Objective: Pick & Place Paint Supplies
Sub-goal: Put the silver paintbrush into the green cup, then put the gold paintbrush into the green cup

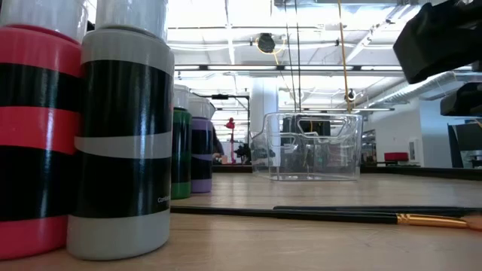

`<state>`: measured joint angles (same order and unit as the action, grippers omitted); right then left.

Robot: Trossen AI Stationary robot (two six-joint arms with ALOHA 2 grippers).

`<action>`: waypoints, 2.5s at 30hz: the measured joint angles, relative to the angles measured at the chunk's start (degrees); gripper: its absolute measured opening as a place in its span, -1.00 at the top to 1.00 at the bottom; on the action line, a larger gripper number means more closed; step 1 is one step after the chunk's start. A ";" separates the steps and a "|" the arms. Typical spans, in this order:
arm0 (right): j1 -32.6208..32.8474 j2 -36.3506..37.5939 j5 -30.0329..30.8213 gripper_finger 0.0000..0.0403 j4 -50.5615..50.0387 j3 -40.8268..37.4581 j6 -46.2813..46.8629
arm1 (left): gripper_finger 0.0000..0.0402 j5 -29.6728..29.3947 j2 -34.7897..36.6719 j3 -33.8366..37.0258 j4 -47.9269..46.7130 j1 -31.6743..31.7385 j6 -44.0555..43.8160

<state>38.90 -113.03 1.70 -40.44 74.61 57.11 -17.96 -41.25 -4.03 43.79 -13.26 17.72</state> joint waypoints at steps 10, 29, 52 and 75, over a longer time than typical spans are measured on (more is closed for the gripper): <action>0.06 2.56 -2.45 0.97 -2.34 -0.15 -0.65 | 0.95 0.00 0.02 0.00 -0.02 0.00 -0.11; 0.68 16.96 31.86 0.99 4.01 -0.18 -16.19 | 0.95 -0.07 0.02 0.00 2.88 0.00 -0.29; -32.57 22.81 -0.89 1.00 93.11 -38.03 -67.85 | 0.95 -3.86 0.02 -0.23 3.05 0.11 -5.79; -29.40 22.82 -7.25 1.00 88.00 -38.01 -62.34 | 0.95 1.61 0.02 -3.93 -2.38 -1.35 -14.70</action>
<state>9.50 -90.21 -5.55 47.56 36.59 -5.23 -16.35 -41.24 -7.96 41.41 -14.61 3.01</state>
